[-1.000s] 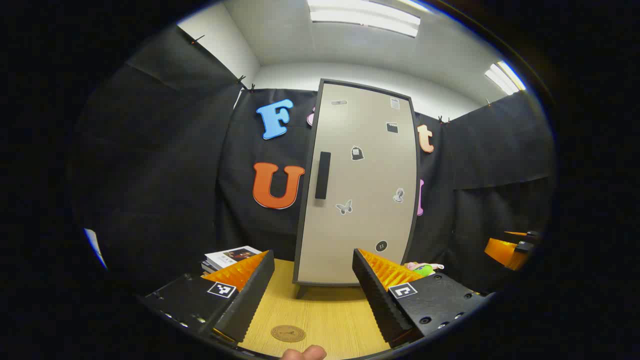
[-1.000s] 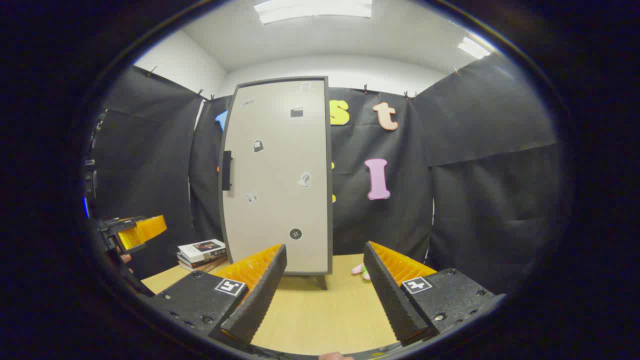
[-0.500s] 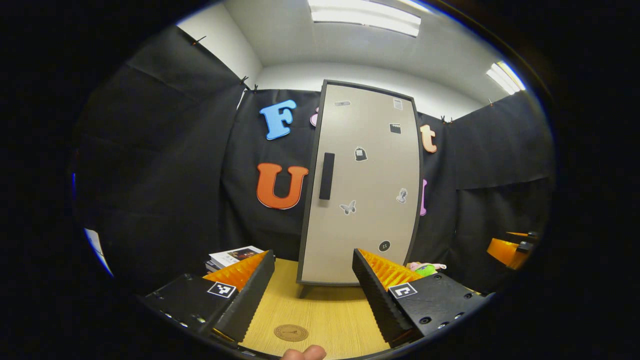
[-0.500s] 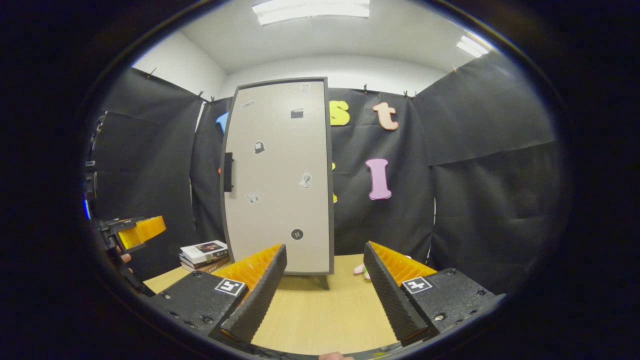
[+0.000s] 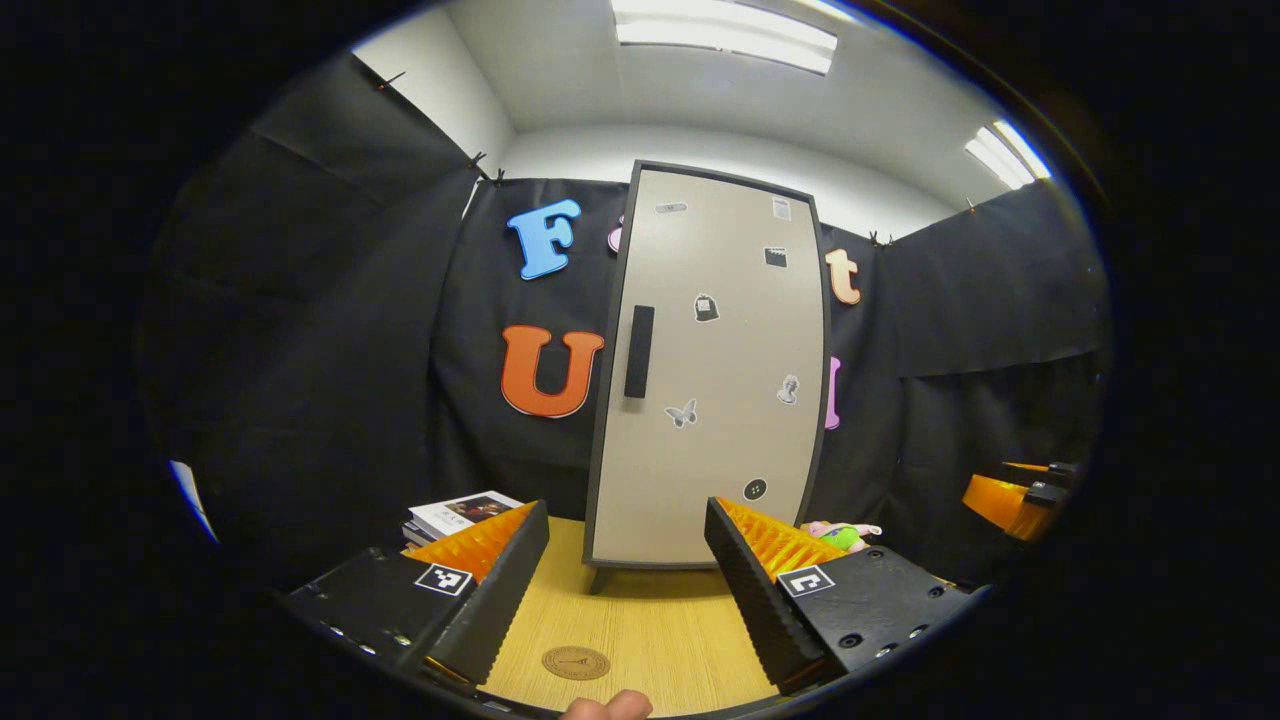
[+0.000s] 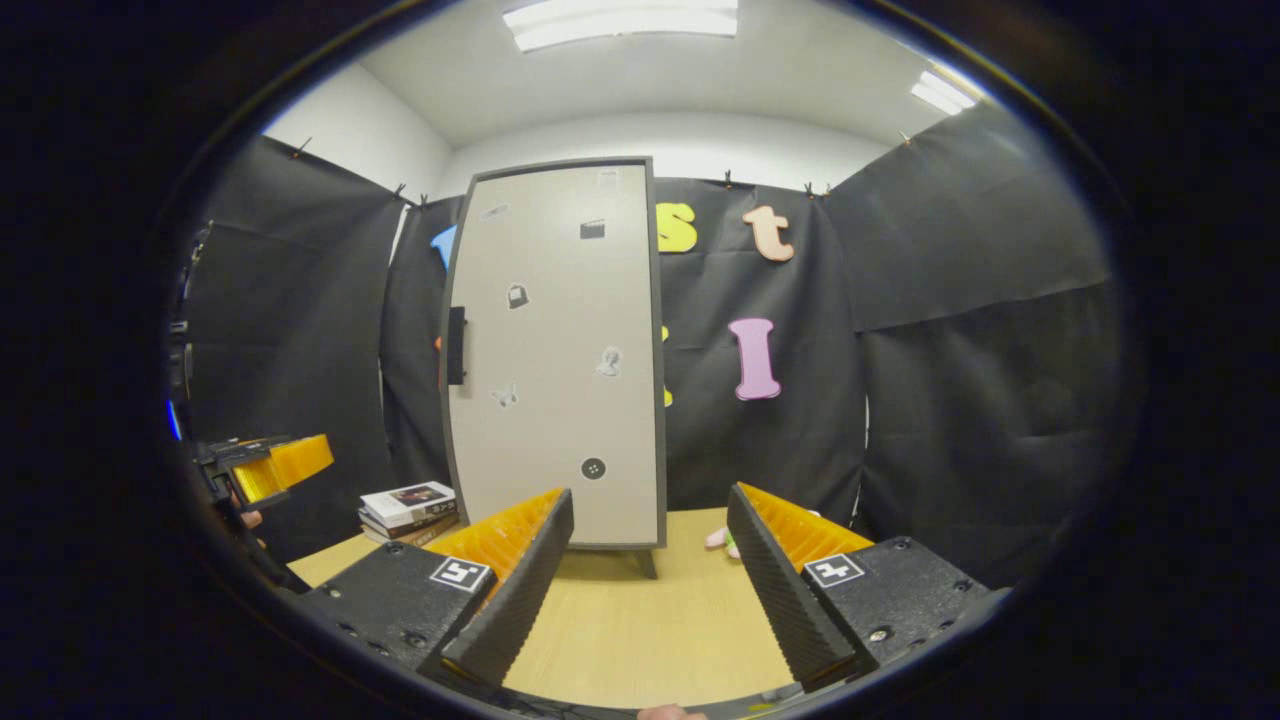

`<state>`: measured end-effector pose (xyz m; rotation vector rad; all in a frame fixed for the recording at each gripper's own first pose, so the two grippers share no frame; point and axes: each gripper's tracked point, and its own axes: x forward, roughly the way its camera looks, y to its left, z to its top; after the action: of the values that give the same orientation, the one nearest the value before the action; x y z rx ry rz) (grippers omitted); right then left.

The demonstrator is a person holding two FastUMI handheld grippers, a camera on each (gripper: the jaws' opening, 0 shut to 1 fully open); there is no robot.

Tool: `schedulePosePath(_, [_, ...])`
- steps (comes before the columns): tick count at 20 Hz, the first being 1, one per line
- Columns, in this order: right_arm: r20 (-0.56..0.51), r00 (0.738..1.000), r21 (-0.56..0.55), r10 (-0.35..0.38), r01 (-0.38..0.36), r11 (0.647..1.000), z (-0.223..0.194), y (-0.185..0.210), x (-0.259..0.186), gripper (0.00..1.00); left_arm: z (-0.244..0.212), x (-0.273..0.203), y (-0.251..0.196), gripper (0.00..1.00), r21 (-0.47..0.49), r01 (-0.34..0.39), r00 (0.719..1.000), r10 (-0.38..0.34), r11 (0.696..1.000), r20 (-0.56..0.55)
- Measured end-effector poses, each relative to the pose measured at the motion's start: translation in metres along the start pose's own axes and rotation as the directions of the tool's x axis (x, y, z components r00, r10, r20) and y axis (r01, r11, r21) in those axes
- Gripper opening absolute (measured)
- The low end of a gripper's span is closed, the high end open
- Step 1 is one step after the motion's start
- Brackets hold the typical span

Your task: Open the cabinet door with the right hand, grasp the bottle in the cabinet with the left hand and place it on the coaster, then close the cabinet door with the right hand.

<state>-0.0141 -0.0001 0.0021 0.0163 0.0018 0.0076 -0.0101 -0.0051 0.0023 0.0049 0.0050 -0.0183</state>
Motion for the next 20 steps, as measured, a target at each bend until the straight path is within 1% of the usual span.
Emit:
schedulePosePath(1, [0.000,1.000,0.000,0.007,-0.007,1.000,0.000,0.002,0.001,0.99,0.000,-0.001,0.000,0.95,-0.002,0.003,1.000,-0.003,1.000,-0.001])
schedulePosePath(2, [-0.001,1.000,-0.005,0.019,-0.019,1.000,0.000,0.005,0.002,0.95,0.000,-0.002,0.000,0.95,-0.001,0.003,1.000,-0.003,1.000,-0.001])
schedulePosePath(4, [0.001,0.999,-0.018,0.051,-0.051,0.999,0.003,0.012,0.009,0.95,-0.002,-0.002,0.000,0.95,0.002,-0.001,1.000,0.001,1.000,-0.008])
schedulePosePath(5, [-0.002,0.997,-0.021,0.076,-0.076,0.997,0.005,0.017,0.014,0.99,-0.004,-0.003,-0.001,0.95,0.002,0.002,1.000,-0.002,1.000,-0.014])
schedulePosePath(6, [-0.008,0.995,-0.022,0.101,-0.101,0.995,0.008,0.024,0.019,0.99,-0.005,-0.003,-0.001,0.95,0.002,0.003,1.000,-0.003,1.000,-0.016])
schedulePosePath(9, [-0.008,0.984,0.010,0.176,-0.176,0.984,0.031,0.047,0.036,0.99,-0.006,-0.005,-0.001,0.95,0.011,0.004,1.000,-0.004,1.000,-0.018])
schedulePosePath(10, [-0.006,0.980,0.017,0.198,-0.198,0.980,0.039,0.054,0.043,0.95,-0.007,-0.006,-0.001,0.95,0.017,0.002,1.000,-0.002,1.000,-0.021])
schedulePosePath(11, [-0.006,0.975,0.019,0.222,-0.221,0.975,0.046,0.063,0.051,0.99,-0.009,-0.008,-0.001,0.95,0.023,0.000,1.000,0.000,1.000,-0.024])
schedulePosePath(12, [0.000,0.969,0.020,0.248,-0.248,0.969,0.054,0.072,0.058,0.95,-0.009,-0.009,-0.001,0.95,0.025,0.000,1.000,0.001,1.000,-0.025])
schedulePosePath(13, [0.006,0.962,0.019,0.272,-0.272,0.962,0.061,0.082,0.067,0.99,-0.009,-0.010,-0.002,0.95,0.024,0.002,1.000,-0.001,1.000,-0.026])
schedulePosePath(15, [-0.011,0.952,0.026,0.307,-0.307,0.951,0.068,0.100,0.082,0.99,-0.009,-0.013,-0.003,0.95,0.024,0.005,1.000,-0.004,1.000,-0.026])
schedulePosePath(16, [-0.013,0.943,0.041,0.332,-0.331,0.943,0.074,0.113,0.090,0.95,-0.009,-0.014,-0.002,0.95,0.028,0.001,1.000,0.000,1.000,-0.025])
schedulePosePath(17, [-0.010,0.933,0.055,0.361,-0.360,0.931,0.081,0.126,0.097,0.95,-0.008,-0.016,0.000,0.95,0.032,-0.003,1.000,0.004,0.999,-0.023])
schedulePosePath(18, [-0.003,0.922,0.065,0.388,-0.387,0.920,0.087,0.139,0.105,0.99,-0.007,-0.017,0.000,0.95,0.035,-0.004,1.000,0.005,0.999,-0.023])
schedulePosePath(20, [0.000,0.909,0.064,0.417,-0.416,0.907,0.100,0.161,0.125,0.99,-0.010,-0.019,0.001,0.95,0.038,-0.002,1.000,0.004,0.999,-0.031])
